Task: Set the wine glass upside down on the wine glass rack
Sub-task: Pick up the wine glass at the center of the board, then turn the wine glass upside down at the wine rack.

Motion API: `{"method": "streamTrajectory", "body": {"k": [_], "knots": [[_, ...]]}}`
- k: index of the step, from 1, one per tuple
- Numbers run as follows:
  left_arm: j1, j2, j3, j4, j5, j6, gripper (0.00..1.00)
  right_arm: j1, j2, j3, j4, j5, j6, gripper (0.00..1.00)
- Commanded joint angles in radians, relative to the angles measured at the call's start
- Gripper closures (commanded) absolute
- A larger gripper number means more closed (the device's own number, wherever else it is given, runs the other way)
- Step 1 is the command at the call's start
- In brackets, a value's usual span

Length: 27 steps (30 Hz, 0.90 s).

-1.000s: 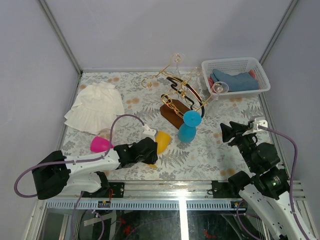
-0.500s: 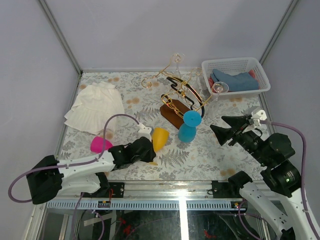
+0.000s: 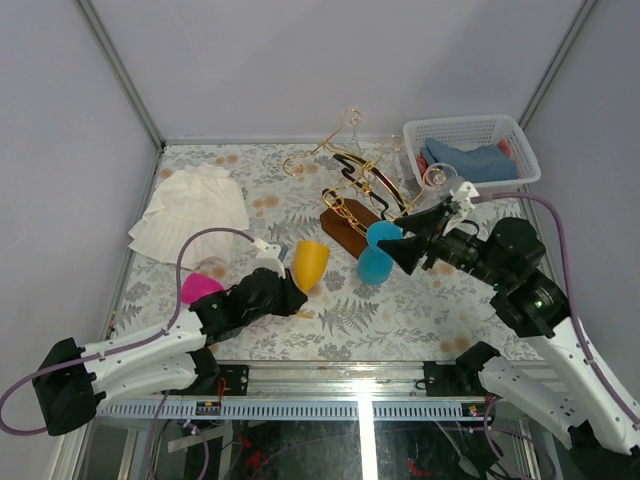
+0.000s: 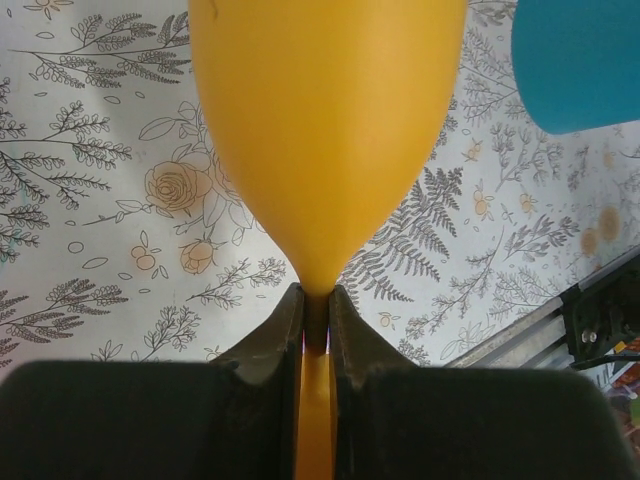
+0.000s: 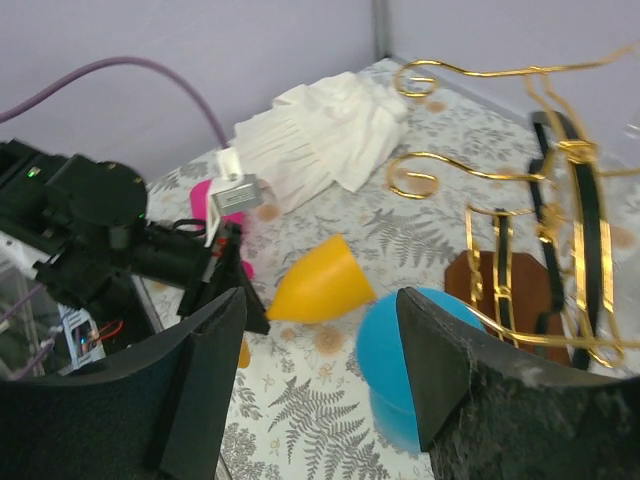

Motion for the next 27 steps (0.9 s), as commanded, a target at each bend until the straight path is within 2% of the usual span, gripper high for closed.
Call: {"method": "streamTrajectory", "body": {"k": [1, 5, 8, 11, 16, 21, 27], "knots": [[0.005, -0.033, 0.020, 0.019, -0.008, -0.020, 1.00, 0.228, 0.079, 0.082, 0.079, 0.129, -0.081, 0.31], [0.008, -0.055, 0.026, 0.001, -0.011, -0.029, 1.00, 0.568, 0.210, 0.116, 0.101, 0.412, -0.229, 0.31], [0.010, -0.088, 0.026, -0.013, -0.010, -0.038, 1.00, 0.697, 0.276, 0.097, 0.176, 0.468, -0.295, 0.32], [0.011, -0.156, 0.017, -0.011, 0.000, -0.050, 1.00, 0.800, 0.298, 0.006, 0.309, 0.483, -0.369, 0.35], [0.012, -0.243, 0.017, -0.019, 0.017, -0.061, 1.00, 0.907, 0.327, -0.198, 0.541, 0.531, -0.468, 0.38], [0.012, -0.301, 0.054, -0.061, 0.014, -0.068, 1.00, 0.949, 0.400, -0.401, 0.781, 0.570, -0.470, 0.38], [0.011, -0.319, 0.088, -0.085, 0.027, -0.048, 1.00, 0.967, 0.472, -0.496, 0.975, 0.622, -0.494, 0.41]]}}
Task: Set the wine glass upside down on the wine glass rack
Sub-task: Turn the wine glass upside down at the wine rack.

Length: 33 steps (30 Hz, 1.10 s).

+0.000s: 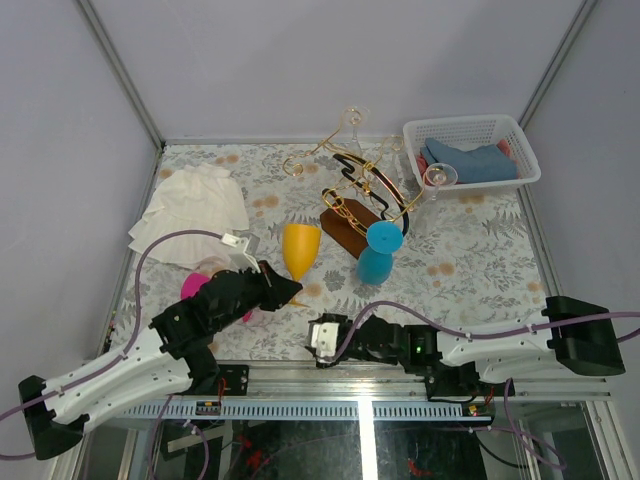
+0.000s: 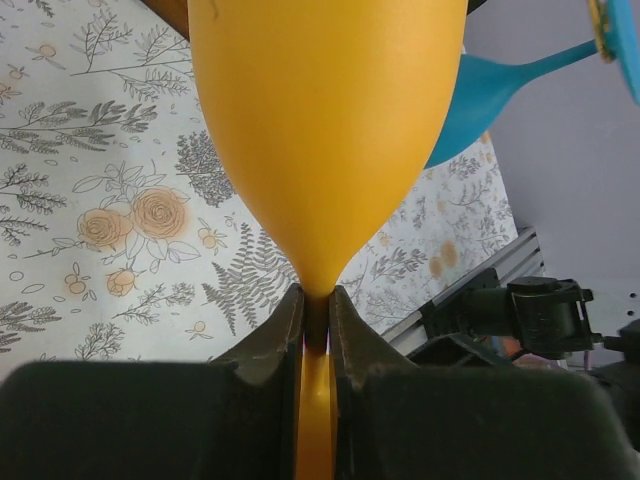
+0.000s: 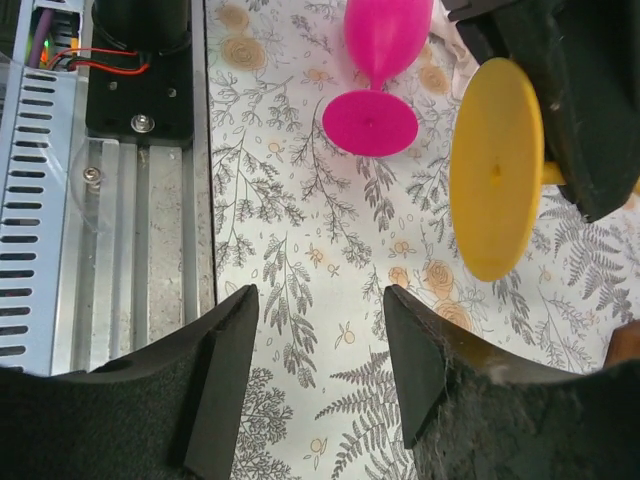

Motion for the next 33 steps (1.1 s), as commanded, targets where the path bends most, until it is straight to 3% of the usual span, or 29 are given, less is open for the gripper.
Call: {"method": "streamTrajectory", "body": {"k": [1, 5, 11, 19, 33], "knots": [[0.008, -0.012, 0.049, -0.015, 0.013, 0.013, 1.00, 0.017, 0.011, -0.023, 0.303, 0.077, -0.047, 0.41], [0.009, -0.015, 0.043, -0.023, 0.006, 0.018, 1.00, 0.016, 0.005, -0.034, 0.335, 0.119, -0.066, 0.43], [0.009, -0.035, 0.041, -0.029, -0.006, 0.033, 1.00, 0.017, -0.072, -0.039, 0.248, 0.201, -0.051, 0.46], [0.009, -0.037, -0.003, 0.041, 0.056, 0.086, 1.00, 0.017, -0.126, -0.070, 0.248, 0.269, -0.037, 0.46], [0.008, -0.027, -0.046, 0.114, 0.118, 0.075, 1.00, 0.017, 0.105, 0.042, 0.303, 0.213, -0.002, 0.56]]}}
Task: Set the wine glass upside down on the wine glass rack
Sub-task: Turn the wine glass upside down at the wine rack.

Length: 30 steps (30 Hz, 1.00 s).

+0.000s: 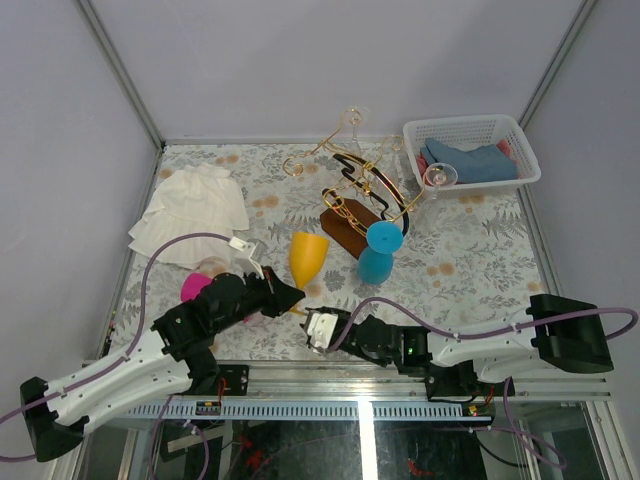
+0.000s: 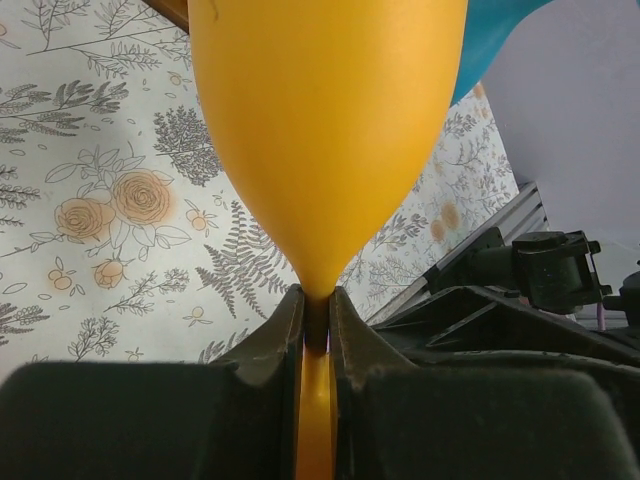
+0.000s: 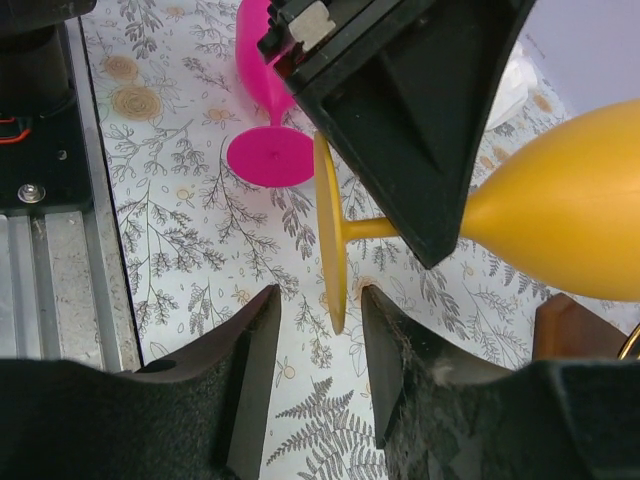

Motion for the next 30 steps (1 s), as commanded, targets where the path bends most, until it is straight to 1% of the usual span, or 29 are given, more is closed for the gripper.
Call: {"method": "streamTrajectory", "body": {"k": [1, 3, 10, 13, 17, 19, 21, 23, 26, 28, 30], "knots": [[0.004, -0.002, -0.011, 0.090, 0.020, 0.013, 1.00, 0.006, 0.028, 0.063, 0.097, -0.004, 0.023, 0.56], [0.004, 0.003, -0.017, 0.100, 0.026, 0.012, 1.00, 0.005, 0.034, 0.064, 0.115, -0.007, 0.031, 0.59], [0.004, 0.017, -0.027, 0.127, 0.029, 0.003, 1.00, 0.006, 0.032, 0.043, 0.187, -0.007, 0.078, 0.74], [0.004, 0.016, -0.029, 0.135, 0.028, 0.003, 1.00, 0.006, 0.038, 0.057, 0.150, 0.008, 0.107, 0.85], [0.004, 0.016, -0.021, 0.136, 0.030, 0.004, 0.97, 0.006, 0.036, 0.063, 0.125, 0.018, 0.124, 0.96], [0.004, 0.014, -0.017, 0.136, 0.033, 0.005, 0.93, 0.006, 0.028, 0.055, 0.136, 0.031, 0.121, 1.00], [0.004, 0.008, -0.017, 0.137, 0.034, 0.005, 0.86, 0.005, 0.016, 0.049, 0.146, 0.047, 0.118, 1.00], [0.004, -0.003, -0.021, 0.144, 0.034, 0.008, 0.69, 0.006, 0.002, 0.047, 0.144, 0.059, 0.120, 1.00], [0.003, -0.028, -0.018, 0.138, 0.016, 0.023, 0.50, 0.006, -0.017, 0.046, 0.128, 0.059, 0.130, 1.00], [0.004, -0.047, -0.009, 0.130, 0.001, 0.032, 0.42, 0.006, -0.031, 0.043, 0.111, 0.059, 0.137, 1.00], [0.004, -0.065, 0.000, 0.119, -0.012, 0.044, 0.36, 0.006, -0.046, 0.036, 0.101, 0.059, 0.147, 1.00]]}}
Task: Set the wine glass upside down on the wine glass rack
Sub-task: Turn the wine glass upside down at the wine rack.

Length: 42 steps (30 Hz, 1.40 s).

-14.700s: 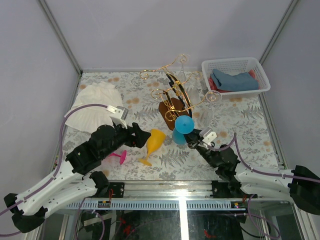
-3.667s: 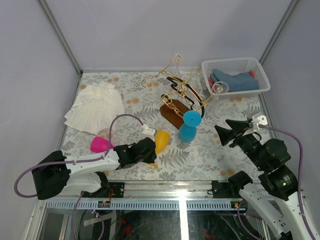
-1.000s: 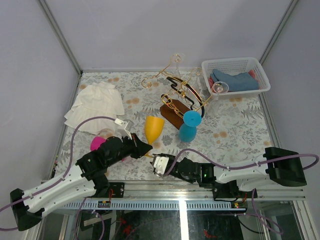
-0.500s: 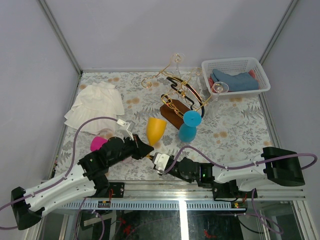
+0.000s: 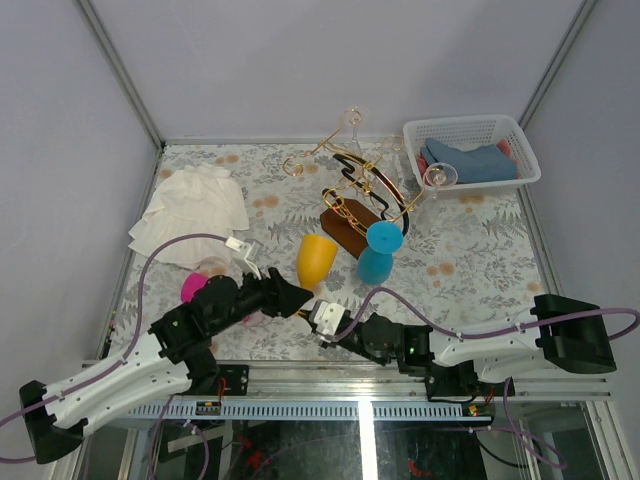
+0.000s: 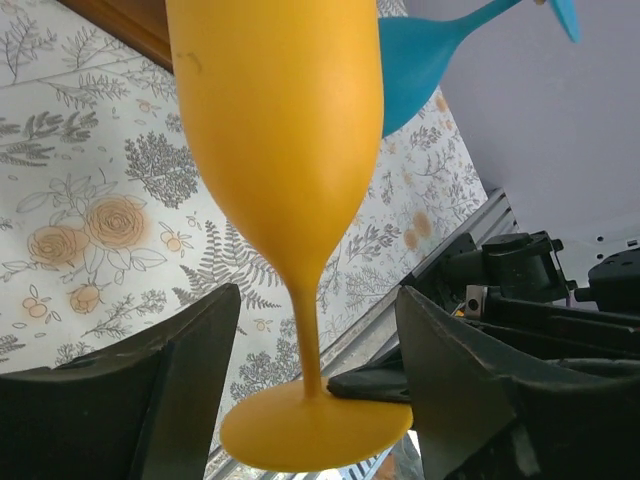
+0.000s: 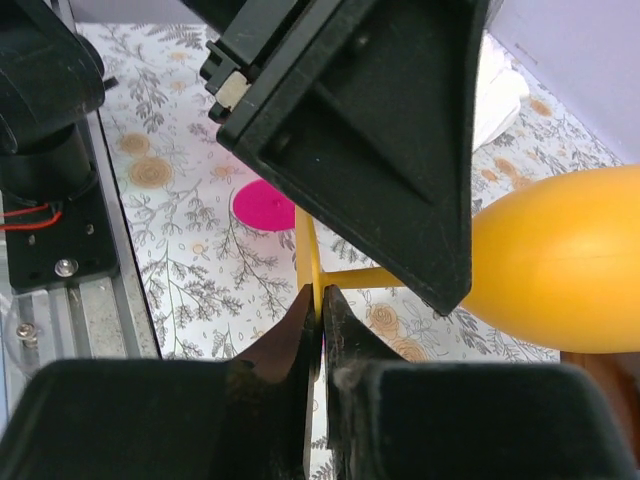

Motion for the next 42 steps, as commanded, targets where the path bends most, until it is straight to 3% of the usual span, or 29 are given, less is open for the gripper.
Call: {"method": "streamTrajectory", "body": {"k": [1, 7, 13, 23, 27, 33, 38, 40, 42], "knots": [[0.003, -0.044, 0.028, 0.047, -0.044, 0.042, 0.34, 0.006, -0.062, 0.015, 0.028, 0.031, 0.048, 1.00], [0.003, -0.121, 0.051, 0.011, -0.101, 0.115, 0.30, 0.006, -0.126, 0.055, -0.099, 0.017, 0.195, 1.00], [0.004, -0.273, 0.035, 0.072, -0.055, 0.181, 0.30, 0.006, -0.155, 0.106, -0.157, 0.047, 0.356, 1.00], [0.003, -0.322, 0.081, 0.071, 0.073, 0.207, 0.36, 0.006, -0.209, 0.049, 0.193, 0.133, 0.567, 1.00], [0.004, -0.301, 0.094, 0.074, 0.111, 0.196, 0.47, 0.006, -0.206, 0.041, 0.291, 0.139, 0.591, 1.00], [0.003, -0.291, 0.089, 0.118, 0.153, 0.178, 0.67, 0.006, -0.217, 0.040, 0.299, 0.153, 0.602, 1.00], [0.003, -0.273, 0.096, 0.142, 0.164, 0.151, 0.94, 0.006, -0.231, 0.037, 0.277, 0.161, 0.606, 1.00], [0.004, -0.263, 0.099, 0.145, 0.156, 0.130, 1.00, 0.006, -0.238, 0.033, 0.271, 0.166, 0.601, 0.94], [0.002, -0.254, 0.104, 0.143, 0.147, 0.116, 1.00, 0.006, -0.250, 0.026, 0.267, 0.171, 0.590, 0.79]]}}
